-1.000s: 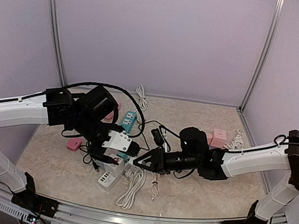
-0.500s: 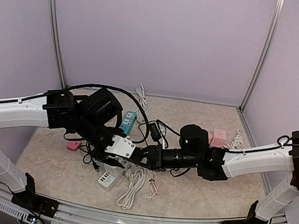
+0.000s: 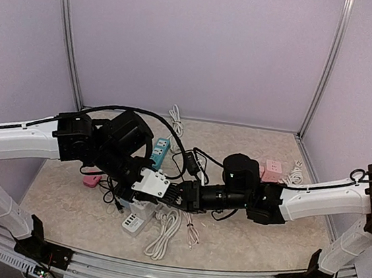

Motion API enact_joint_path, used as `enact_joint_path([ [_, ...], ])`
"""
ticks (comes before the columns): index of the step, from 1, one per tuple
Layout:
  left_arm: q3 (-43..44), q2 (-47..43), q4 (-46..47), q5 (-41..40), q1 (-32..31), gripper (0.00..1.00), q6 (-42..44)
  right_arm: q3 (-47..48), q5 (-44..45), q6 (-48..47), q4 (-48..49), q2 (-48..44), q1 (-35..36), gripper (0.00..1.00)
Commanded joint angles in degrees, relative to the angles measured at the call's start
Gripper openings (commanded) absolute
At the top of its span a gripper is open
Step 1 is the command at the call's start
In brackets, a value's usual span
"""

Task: Insert the plug
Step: Adjust the plug.

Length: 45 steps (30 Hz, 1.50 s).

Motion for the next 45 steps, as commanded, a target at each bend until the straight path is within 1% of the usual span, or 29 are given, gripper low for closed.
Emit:
enact_joint_path([
  [1,1.5,0.2,-4.7,2.1,-0.3,0.0,-2.9,1.2,6.3,-10.1,-5.9,-6.0,1.6,0.55],
  [3,2.4,0.6,-6.4,4.5,-0.1,0.0,-3.6,0.7,12.3,-15.9,-10.6,-9.0,2.8,0.65],
  [4,2.8,0.8,-7.0,5.5,0.0,0.0,-4.0,0.8,17.1,-20.2,-14.1,-10.3,4.0,0.67],
  [5,3.3,1.2,-7.8,6.3,0.0,0.0,-4.6,0.8,20.7,-24.7,-16.3,-11.2,5.3,0.68],
  [7,4.5,1.9,-8.8,7.2,0.0,0.0,-5.7,-0.4,25.5,-31.8,-16.7,-12.2,7.6,0.68],
  [11,6.7,3.4,-9.7,7.2,0.1,0.0,-7.9,-5.6,25.7,-40.0,-7.5,-12.3,10.3,0.68],
  [17,6.5,3.4,-9.5,9.0,0.1,0.0,-7.6,-12.6,29.8,-49.3,8.4,-12.0,12.1,0.67],
  [22,6.9,3.9,-9.9,9.1,0.1,0.0,-7.6,-8.5,30.1,-52.4,7.0,-6.8,12.5,0.66],
  [25,6.9,3.8,-10.0,10.2,0.3,0.0,-7.4,-9.9,29.7,-53.6,11.7,-5.3,12.4,0.65],
  [27,6.9,3.7,-9.7,11.0,0.4,0.0,-7.5,-11.0,29.1,-54.0,15.6,-4.9,12.4,0.61],
  [29,7.1,3.6,-9.7,11.8,0.6,0.0,-7.5,-10.7,28.5,-54.0,16.5,-4.5,12.4,0.54],
  [33,8.0,4.1,-10.2,11.9,0.6,0.0,-7.5,-8.4,27.9,-54.0,14.8,-2.9,12.4,0.4],
  [36,8.8,4.4,-10.7,12.6,0.7,0.0,-7.8,-6.7,27.6,-54.2,12.5,-1.7,12.4,0.31],
  [41,8.2,3.7,-10.8,12.8,0.8,0.0,-7.5,-5.7,27.0,-53.6,11.7,-2.4,12.4,0.02],
  [42,8.2,3.7,-10.9,13.2,0.8,0.0,-7.5,-5.6,27.3,-53.2,11.4,-2.6,12.4,0.0],
  [45,8.6,3.6,-10.9,15.2,1.3,0.0,-7.9,-5.3,28.8,-51.6,10.6,-3.3,12.4,0.0],
])
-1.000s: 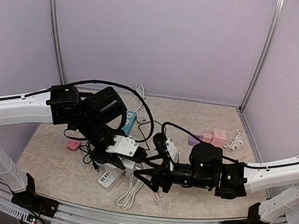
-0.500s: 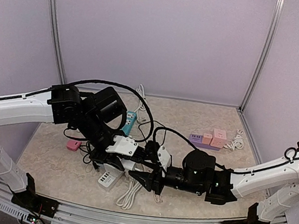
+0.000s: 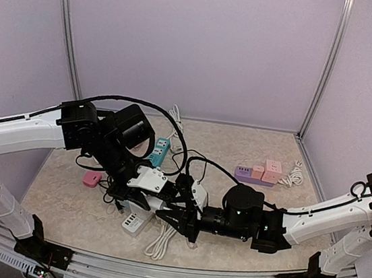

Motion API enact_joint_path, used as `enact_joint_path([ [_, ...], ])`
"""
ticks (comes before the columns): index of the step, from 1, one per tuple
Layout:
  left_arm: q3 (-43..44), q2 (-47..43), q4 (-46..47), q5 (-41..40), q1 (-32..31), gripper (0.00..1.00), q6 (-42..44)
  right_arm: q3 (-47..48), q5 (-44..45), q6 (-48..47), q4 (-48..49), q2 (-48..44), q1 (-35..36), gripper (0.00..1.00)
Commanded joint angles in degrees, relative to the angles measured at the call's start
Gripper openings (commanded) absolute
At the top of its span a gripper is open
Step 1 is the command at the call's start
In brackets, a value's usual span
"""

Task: Insert the plug
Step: Adjust the plug.

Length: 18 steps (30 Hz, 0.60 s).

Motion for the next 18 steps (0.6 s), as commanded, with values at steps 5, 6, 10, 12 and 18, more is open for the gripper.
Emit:
enact_joint_path([
  [5,2.1,-0.3,0.9,8.5,1.4,0.54,-3.6,2.8,6.7,2.5,-4.9,-1.7,-0.5,0.0],
  [6,1.8,-0.6,1.1,8.4,1.9,0.68,-3.4,2.9,7.2,3.6,-6.3,-2.0,-0.8,0.0],
  [10,1.1,-3.2,1.3,5.9,3.9,0.75,-2.2,2.7,8.6,8.6,-11.3,-2.6,-2.2,0.0],
  [12,1.4,-4.5,1.0,2.5,4.8,0.77,-2.3,2.2,9.1,10.3,-12.3,-3.1,-2.2,0.0],
  [18,2.3,-7.7,-2.6,-7.1,6.2,0.79,-2.1,0.9,8.7,12.1,-14.9,-4.2,-3.0,0.0],
])
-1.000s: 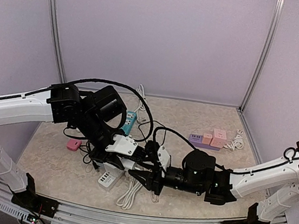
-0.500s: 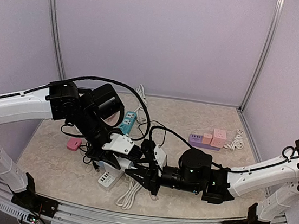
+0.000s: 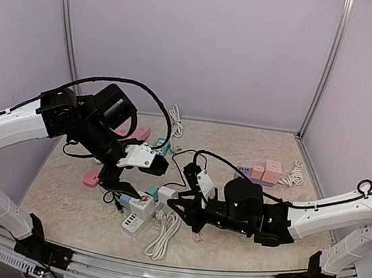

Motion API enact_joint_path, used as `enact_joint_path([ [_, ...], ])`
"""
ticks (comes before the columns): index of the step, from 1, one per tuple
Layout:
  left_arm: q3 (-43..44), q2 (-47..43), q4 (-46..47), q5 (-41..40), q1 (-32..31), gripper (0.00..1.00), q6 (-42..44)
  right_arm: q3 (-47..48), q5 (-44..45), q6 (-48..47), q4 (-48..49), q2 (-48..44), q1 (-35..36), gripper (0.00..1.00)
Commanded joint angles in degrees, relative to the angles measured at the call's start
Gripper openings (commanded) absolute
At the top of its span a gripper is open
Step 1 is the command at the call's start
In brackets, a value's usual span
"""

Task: Insert the plug
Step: Adjust the plug, then insert the plug into the socket.

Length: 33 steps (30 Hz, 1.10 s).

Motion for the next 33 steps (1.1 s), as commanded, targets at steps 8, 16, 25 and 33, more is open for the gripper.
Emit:
enact_joint_path([
  [8,-1.3,-3.2,-20.0,-20.0,2.0,0.86,2.0,-4.9,-6.4,1.2,-1.3,-2.1,-4.6,0.0],
  [16,-4.9,-2.9,-16.2,-20.0,2.5,0.99,15.2,-12.0,-12.1,-1.3,12.3,-0.4,-6.1,0.0],
  [25,-8.4,8.2,6.5,-2.9,5.7,0.99,19.2,-16.2,-17.2,-0.5,31.2,8.6,-7.2,0.0],
  [33,-7.2,17.1,6.0,1.2,9.0,0.92,21.4,-15.1,-15.7,-3.7,33.7,12.9,-7.2,0.0],
])
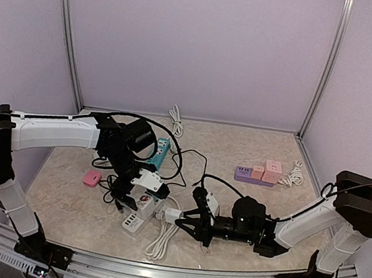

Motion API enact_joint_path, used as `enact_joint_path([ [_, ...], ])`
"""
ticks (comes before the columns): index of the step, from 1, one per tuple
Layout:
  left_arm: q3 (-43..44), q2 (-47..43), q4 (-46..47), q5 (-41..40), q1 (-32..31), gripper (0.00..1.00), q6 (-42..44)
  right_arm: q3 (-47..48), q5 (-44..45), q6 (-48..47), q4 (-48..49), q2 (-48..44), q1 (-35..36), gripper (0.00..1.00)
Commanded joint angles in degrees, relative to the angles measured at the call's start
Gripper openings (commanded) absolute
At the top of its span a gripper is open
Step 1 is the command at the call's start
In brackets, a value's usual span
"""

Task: Insert the plug
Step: Insert the plug into the socket.

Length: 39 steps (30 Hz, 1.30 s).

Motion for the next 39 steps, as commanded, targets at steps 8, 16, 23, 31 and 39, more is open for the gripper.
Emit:
enact_joint_path([
  [8,1.2,4.8,-4.4,7.7,2.5,0.72,6.8,3.7,-1.8,-3.1,4.0,5.5,-0.5,0.0],
  [16,-2.1,4.8,-0.2,5.6,1.0,0.55,2.5,6.7,0.8,-5.6,1.7,9.7,-0.5,0.0],
  [23,-4.0,5.8,2.3,2.7,-0.8,0.49,0.4,5.3,2.4,-7.7,5.6,11.8,-0.5,0.0],
  [31,-4.3,8.3,3.5,0.1,-1.5,0.46,0.0,5.2,2.2,-7.1,12.9,16.1,-0.5,0.0],
  [39,-2.9,9.9,1.7,3.1,-0.9,0.45,0.8,4.9,3.7,-9.1,15.9,17.8,-1.0,0.0],
])
